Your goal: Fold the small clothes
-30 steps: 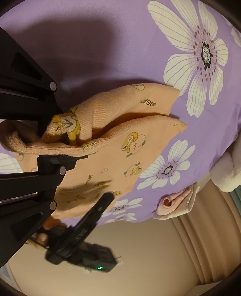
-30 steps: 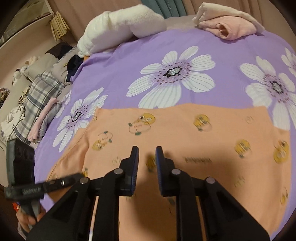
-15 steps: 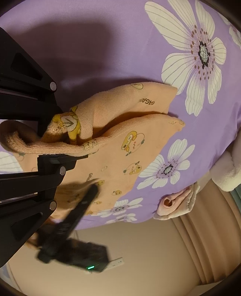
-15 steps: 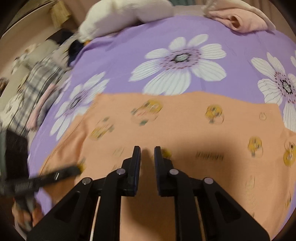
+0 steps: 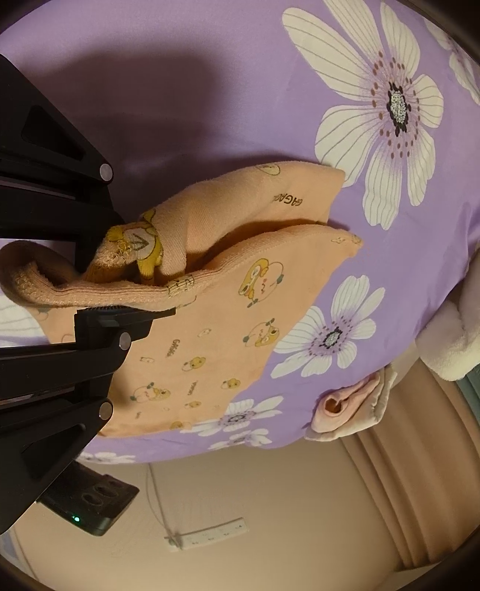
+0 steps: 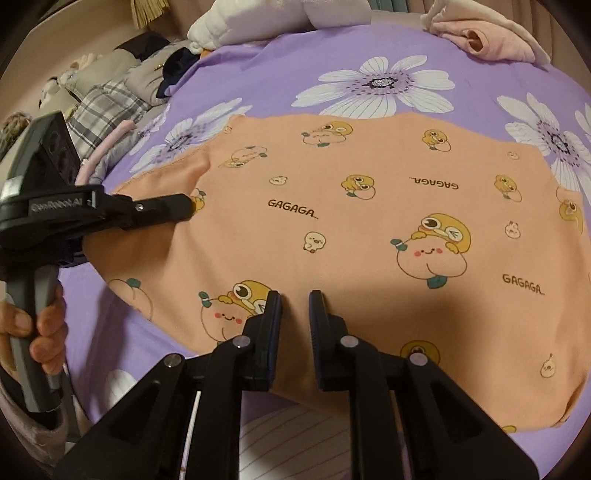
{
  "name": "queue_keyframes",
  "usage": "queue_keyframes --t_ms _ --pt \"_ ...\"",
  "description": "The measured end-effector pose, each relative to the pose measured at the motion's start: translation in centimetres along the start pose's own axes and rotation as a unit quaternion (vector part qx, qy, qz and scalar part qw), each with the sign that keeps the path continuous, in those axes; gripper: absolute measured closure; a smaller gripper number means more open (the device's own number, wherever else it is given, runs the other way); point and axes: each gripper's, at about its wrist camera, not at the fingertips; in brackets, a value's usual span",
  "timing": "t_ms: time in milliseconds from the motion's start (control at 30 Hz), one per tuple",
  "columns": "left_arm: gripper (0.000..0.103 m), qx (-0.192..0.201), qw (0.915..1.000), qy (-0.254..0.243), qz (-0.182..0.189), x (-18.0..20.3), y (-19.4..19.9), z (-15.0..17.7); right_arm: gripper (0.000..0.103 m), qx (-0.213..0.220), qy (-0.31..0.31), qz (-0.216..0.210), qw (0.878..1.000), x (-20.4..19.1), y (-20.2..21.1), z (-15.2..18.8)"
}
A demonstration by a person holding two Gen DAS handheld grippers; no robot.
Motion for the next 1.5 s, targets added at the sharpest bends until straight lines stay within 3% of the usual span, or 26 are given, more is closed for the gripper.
queue_keyframes --t_ms 100,267,567,667,767,867,1000,1100,1133,1200,1267,1367,1500 --pt "0.095 0.008 1.0000 -0.001 0.000 0.4 0.3 0.0 0.086 0.011 -0.032 -0.035 0.999 1.1 0.8 -0.1" --pt "0.095 0.028 0.9984 -0.047 -0.011 3.4 0.9 0.6 0.086 0.045 -0.067 -0.036 0.996 3.0 2.6 0.2" --pt "0.096 0.043 0.9857 -0.161 -0.028 11.0 -0.2 2.9 0.085 0.121 -0.173 -0.074 0.975 9.3 5.6 0.2" --pt "0.096 0.034 0.9784 -0.200 -0.039 13.4 -1.7 4.2 0.083 0.147 -0.202 -0.089 0.964 11.2 6.4 0.8" --pt "0.095 0.017 0.9653 -0.254 -0.058 15.9 -3.8 6.2 0.078 0.159 -0.232 -0.107 0.954 12.9 6.9 1.6" --pt "0.095 -0.022 0.9427 -0.322 -0.084 18.2 -7.0 8.9 0.067 0.166 -0.254 -0.110 0.946 14.2 7.6 2.4" --pt "0.093 -0.097 0.9310 -0.339 -0.095 18.6 -11.3 10.5 0.059 0.184 -0.290 -0.102 0.934 16.2 9.1 3.8" --pt "0.082 -0.124 0.9383 -0.313 -0.080 17.7 -12.1 10.3 0.053 0.188 -0.309 -0.112 0.926 17.5 9.7 4.8" --pt "0.081 -0.131 0.9437 -0.297 -0.063 17.1 -11.9 9.9 0.052 0.186 -0.310 -0.112 0.925 17.7 9.8 5.1" --pt "0.071 -0.135 0.9447 -0.295 -0.047 16.8 -11.2 9.8 0.046 0.181 -0.305 -0.111 0.929 17.9 9.9 5.3" --pt "0.050 -0.127 0.9415 -0.308 -0.054 16.4 -10.3 10.1 0.044 0.170 -0.298 -0.120 0.931 17.9 9.7 5.5" --pt "0.048 -0.131 0.9426 -0.301 -0.059 15.7 -9.7 10.3 0.040 0.165 -0.260 -0.125 0.943 16.8 9.6 4.7" --pt "0.048 -0.142 0.9559 -0.255 -0.036 13.5 -8.0 10.3 0.039 0.151 -0.166 -0.111 0.968 13.5 10.2 2.2"
Point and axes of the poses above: each gripper's, at about its wrist camera, not at the fingertips, and y roughly against the way its jaws point, x to its right, z to its underside, and after that the axes turned 13 degrees about y, right-handed
